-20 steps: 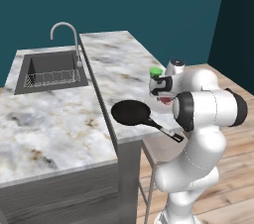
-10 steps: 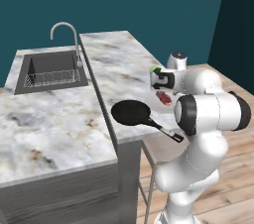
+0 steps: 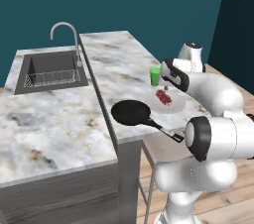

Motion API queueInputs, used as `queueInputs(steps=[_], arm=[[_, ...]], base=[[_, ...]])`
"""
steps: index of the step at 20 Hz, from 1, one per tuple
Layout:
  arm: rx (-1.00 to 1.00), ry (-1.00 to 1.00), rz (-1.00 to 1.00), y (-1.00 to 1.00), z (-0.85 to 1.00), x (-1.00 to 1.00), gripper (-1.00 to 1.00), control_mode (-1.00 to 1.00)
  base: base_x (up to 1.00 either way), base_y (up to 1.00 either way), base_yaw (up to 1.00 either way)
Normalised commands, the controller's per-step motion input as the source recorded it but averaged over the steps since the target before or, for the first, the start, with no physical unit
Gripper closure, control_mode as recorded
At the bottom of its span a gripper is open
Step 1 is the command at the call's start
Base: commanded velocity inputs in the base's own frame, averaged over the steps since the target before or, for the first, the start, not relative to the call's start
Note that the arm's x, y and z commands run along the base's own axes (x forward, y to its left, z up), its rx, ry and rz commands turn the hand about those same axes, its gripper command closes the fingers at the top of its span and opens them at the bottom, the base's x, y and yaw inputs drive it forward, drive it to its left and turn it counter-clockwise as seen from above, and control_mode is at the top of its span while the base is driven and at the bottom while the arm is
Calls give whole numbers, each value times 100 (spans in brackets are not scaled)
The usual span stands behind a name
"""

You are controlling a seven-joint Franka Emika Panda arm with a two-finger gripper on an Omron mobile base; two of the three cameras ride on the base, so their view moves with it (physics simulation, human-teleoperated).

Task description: Pick up the pan with the steak in it and place it on the dining table. Then place the steak on the plate.

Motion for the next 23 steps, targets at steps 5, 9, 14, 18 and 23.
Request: queueInputs(steps=[5,9,14,18,23], arm=[[0,-12,4,-3,28,-99,-100,-100],[-3,-6,6,0,20,-100,-100,-100],[-1,-11,15,0,7,-83,-100,-100],[-2,-35,11,0,0,-64,-100,-100],[1,-13,2,-2,5,-19,-100,-100]], base=[[0,0,0],[0,0,0],[0,0,0],[0,0,0],[0,0,0]])
